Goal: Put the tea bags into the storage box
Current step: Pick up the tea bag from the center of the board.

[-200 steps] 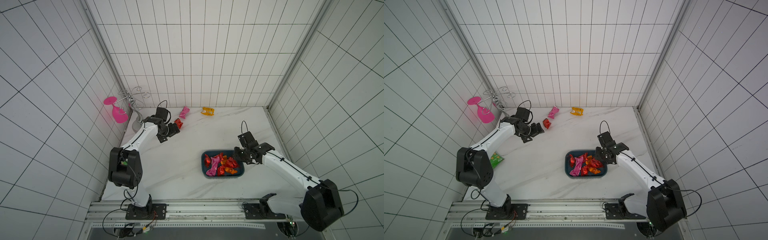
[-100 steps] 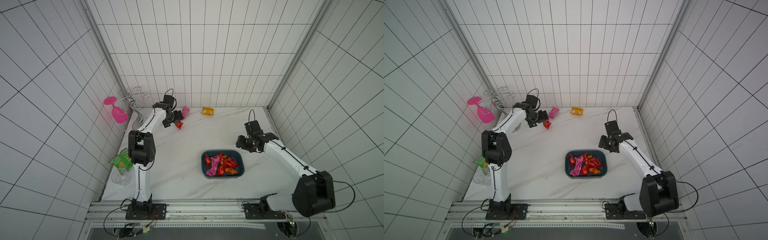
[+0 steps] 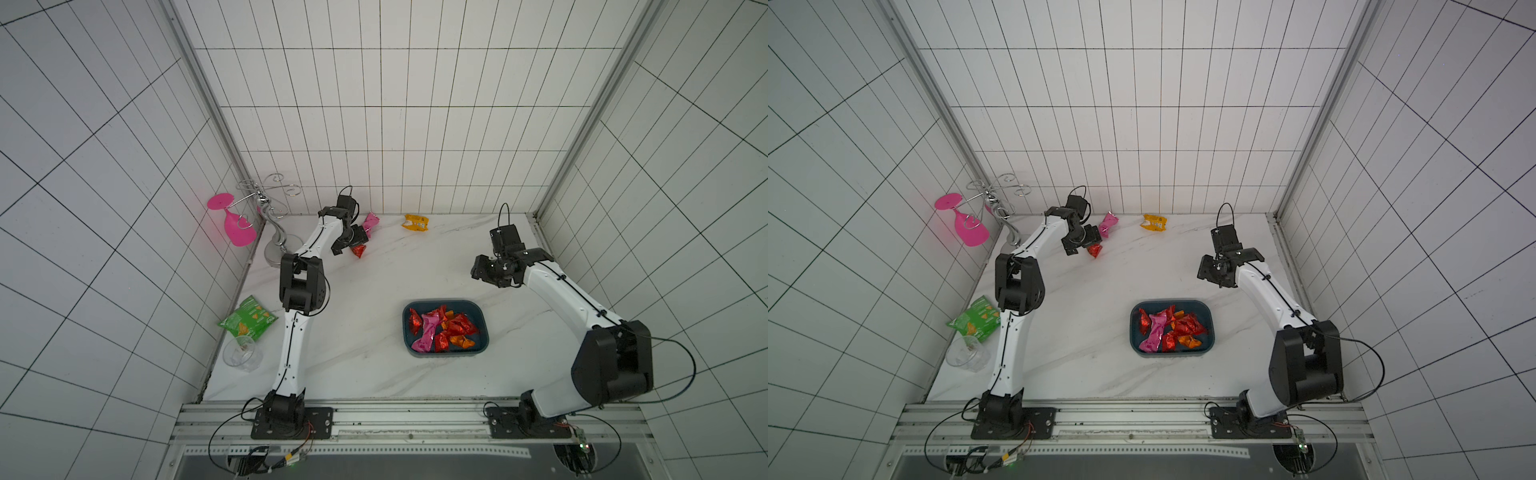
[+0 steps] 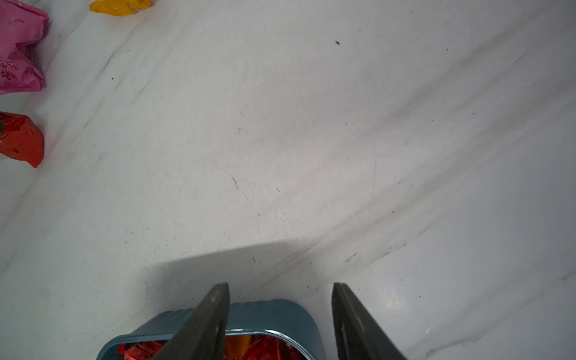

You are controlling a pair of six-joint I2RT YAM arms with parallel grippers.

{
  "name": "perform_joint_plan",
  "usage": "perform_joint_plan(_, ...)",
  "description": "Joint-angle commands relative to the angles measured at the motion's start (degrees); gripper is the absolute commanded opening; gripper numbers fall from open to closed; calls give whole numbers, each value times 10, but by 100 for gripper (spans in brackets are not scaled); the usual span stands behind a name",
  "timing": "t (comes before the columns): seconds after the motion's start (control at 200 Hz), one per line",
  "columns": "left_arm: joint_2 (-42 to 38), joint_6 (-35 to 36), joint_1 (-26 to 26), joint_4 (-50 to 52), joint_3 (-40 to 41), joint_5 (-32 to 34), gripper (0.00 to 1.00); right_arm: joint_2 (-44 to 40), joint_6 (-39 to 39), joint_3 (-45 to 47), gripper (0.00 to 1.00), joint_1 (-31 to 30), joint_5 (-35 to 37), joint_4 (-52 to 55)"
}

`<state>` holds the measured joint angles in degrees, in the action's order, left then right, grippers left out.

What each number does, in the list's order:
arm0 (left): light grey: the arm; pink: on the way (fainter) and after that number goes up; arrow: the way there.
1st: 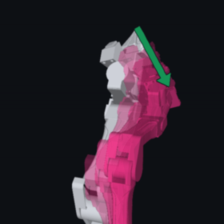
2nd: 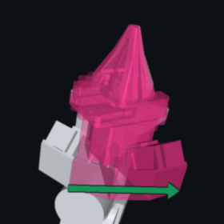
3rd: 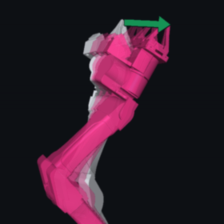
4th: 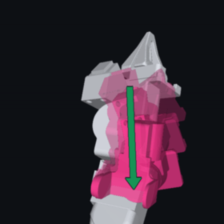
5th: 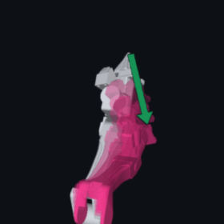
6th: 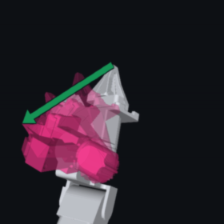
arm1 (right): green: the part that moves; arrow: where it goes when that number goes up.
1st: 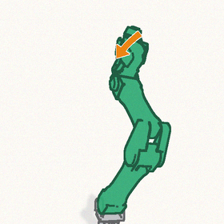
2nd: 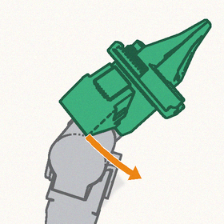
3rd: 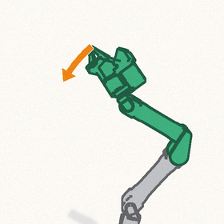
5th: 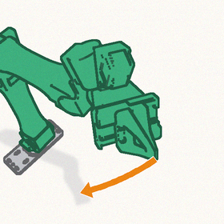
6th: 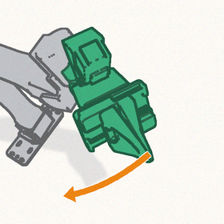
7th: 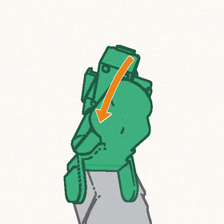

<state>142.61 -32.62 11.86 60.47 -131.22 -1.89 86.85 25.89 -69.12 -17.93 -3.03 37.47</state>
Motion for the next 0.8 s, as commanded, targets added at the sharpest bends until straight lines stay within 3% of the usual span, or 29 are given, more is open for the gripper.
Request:
perform_joint_plan(0.0,20,-7,11,-8,-17,8,87,15,-13,-25,57,10,-10,22)
perform_joint_plan(0.055,24,-9,13,-11,-15,5,81,17,-14,-28,57,13,-15,27)
perform_joint_plan(0.15,27,-9,11,-22,-11,-7,50,12,-19,-30,57,18,-15,34)
perform_joint_plan(0.205,28,-10,9,-26,-10,-14,41,6,-21,-27,58,22,-11,36)
perform_joint_plan(0.49,-19,-5,11,-23,21,-25,40,-40,-20,2,58,33,-9,40)
perform_joint_plan(0.67,-115,26,25,-25,112,-38,40,-61,-9,13,58,34,-26,43)
perform_joint_plan(0.795,-196,59,62,-26,193,-58,40,-91,-8,28,58,35,-26,43)
